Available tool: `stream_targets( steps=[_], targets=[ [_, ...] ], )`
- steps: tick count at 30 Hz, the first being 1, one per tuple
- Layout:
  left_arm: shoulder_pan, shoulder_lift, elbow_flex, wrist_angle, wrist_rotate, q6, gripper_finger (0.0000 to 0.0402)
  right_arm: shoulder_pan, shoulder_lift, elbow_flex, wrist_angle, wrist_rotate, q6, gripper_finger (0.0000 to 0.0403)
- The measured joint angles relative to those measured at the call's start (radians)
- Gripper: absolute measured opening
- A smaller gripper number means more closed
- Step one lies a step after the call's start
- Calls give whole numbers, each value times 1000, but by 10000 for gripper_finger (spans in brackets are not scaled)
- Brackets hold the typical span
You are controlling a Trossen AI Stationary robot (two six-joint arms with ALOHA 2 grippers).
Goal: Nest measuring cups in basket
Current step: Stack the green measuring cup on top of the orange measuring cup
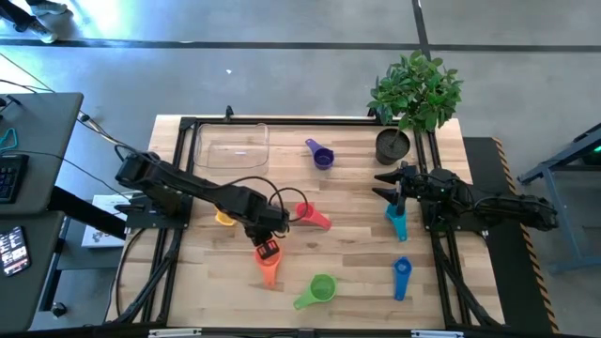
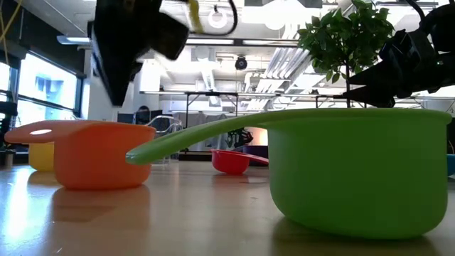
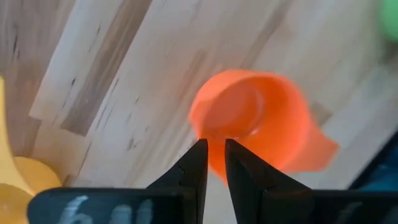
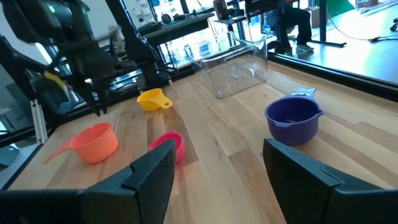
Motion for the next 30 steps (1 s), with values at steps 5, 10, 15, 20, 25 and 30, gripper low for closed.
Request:
stream_targets(
  steps=[5,10,15,20,25,30],
  targets=[
    [-3,-56,39,-12,1,-2,47,0,0,0,0,0,0,234],
    [-22,-142,55,-29,2,-52,47,0,0,0,0,0,0,234],
    [-59,-258,55,-31,2,-118,47,0,0,0,0,0,0,234],
    [-104,-367,55,-30,-32,-165,47,0,0,0,1,0,4,234],
    [-139,-457,55,-39,-128,-177,47,0,0,0,2,0,204,234],
    [-156,-522,55,-57,-195,-178,47,0,0,0,20,17,370,234]
  ],
)
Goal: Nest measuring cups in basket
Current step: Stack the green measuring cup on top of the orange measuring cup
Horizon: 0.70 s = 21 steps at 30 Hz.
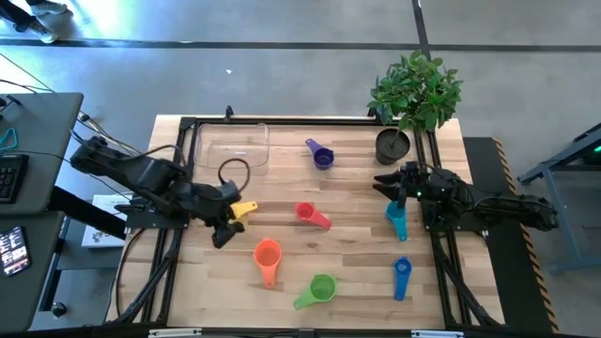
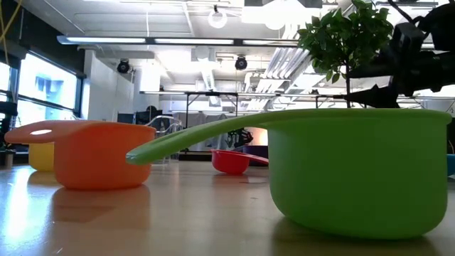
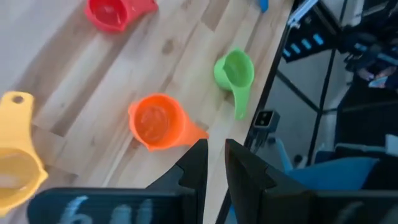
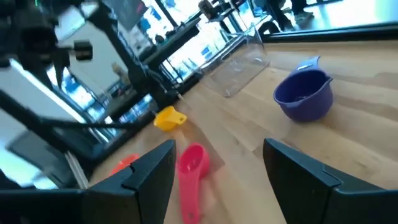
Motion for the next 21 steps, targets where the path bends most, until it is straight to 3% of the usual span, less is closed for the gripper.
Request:
stream_targets(
  steps=[6,12,17,21],
  targets=[
    [-3,-49,0,-5,-38,26,47,0,0,0,21,39,118,234],
    [-3,-74,0,-33,-48,31,47,13,0,0,248,-12,229,234],
    [-3,-87,0,-84,-77,56,47,72,0,7,527,-16,212,234],
    [-3,-89,-1,-88,-87,41,47,129,3,88,556,17,133,234]
  ],
)
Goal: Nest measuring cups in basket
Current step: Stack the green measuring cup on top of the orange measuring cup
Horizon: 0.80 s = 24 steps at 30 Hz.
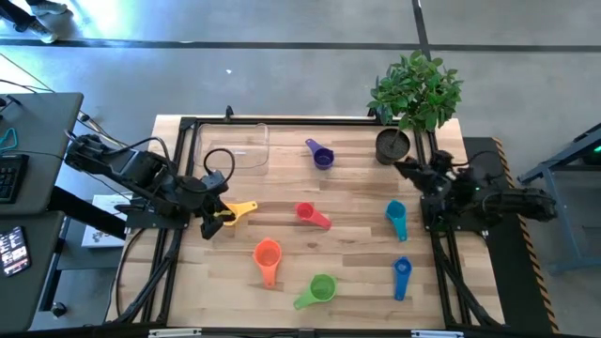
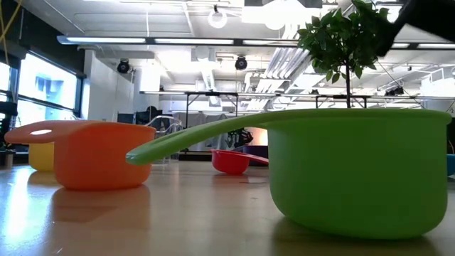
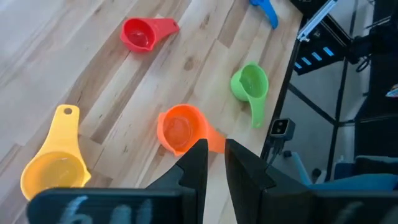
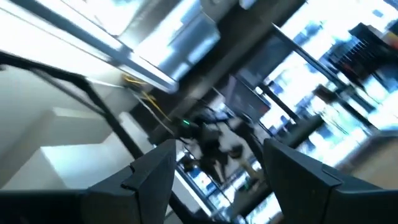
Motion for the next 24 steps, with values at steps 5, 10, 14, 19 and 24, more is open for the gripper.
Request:
stream_targets(
  steps=[5,10,14,19,24],
  targets=[
    [0,1,0,0,0,37,47,65,62,144,-65,42,-82,234],
    [0,2,0,-3,0,39,47,126,197,322,-296,81,-29,234],
    [0,2,0,-4,0,63,47,182,363,459,-534,102,117,234],
    [0,2,0,-4,0,84,47,262,586,602,-729,102,289,234],
    [0,2,0,-5,0,85,47,330,769,724,-861,103,413,234]
  ],
)
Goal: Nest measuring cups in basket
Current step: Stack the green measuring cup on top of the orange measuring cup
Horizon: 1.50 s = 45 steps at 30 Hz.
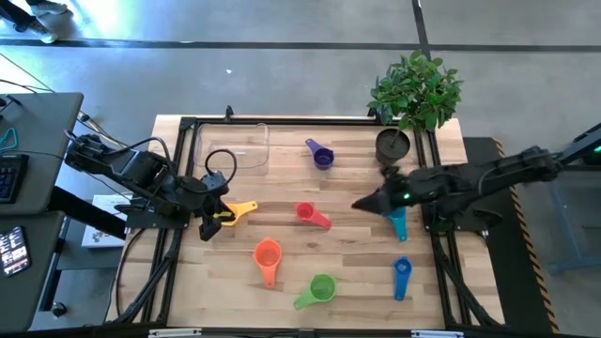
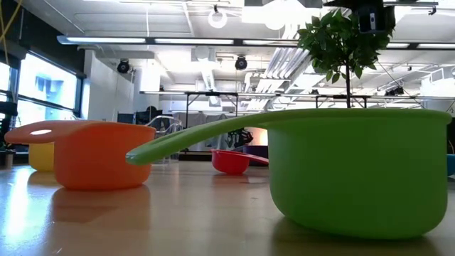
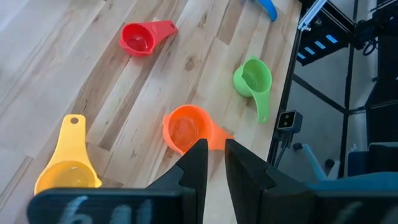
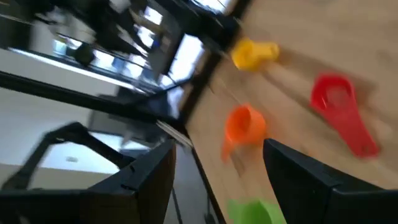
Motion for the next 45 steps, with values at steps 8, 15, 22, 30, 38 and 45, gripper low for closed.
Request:
stream_targets(
  steps=[8,15,22,30,38,45],
  targets=[
    [0,1,0,0,-3,0,47,119,260,177,-117,7,210,234],
    [0,1,0,0,-23,19,47,231,474,320,-155,48,380,234],
    [0,1,0,0,-24,26,47,307,631,401,-222,50,568,234],
    [0,1,0,0,-24,43,47,383,752,426,-223,55,778,234],
    [0,1,0,0,-24,53,47,407,817,427,-219,52,913,234],
    [0,1,0,0,-24,53,47,410,870,427,-207,41,953,234]
  ],
)
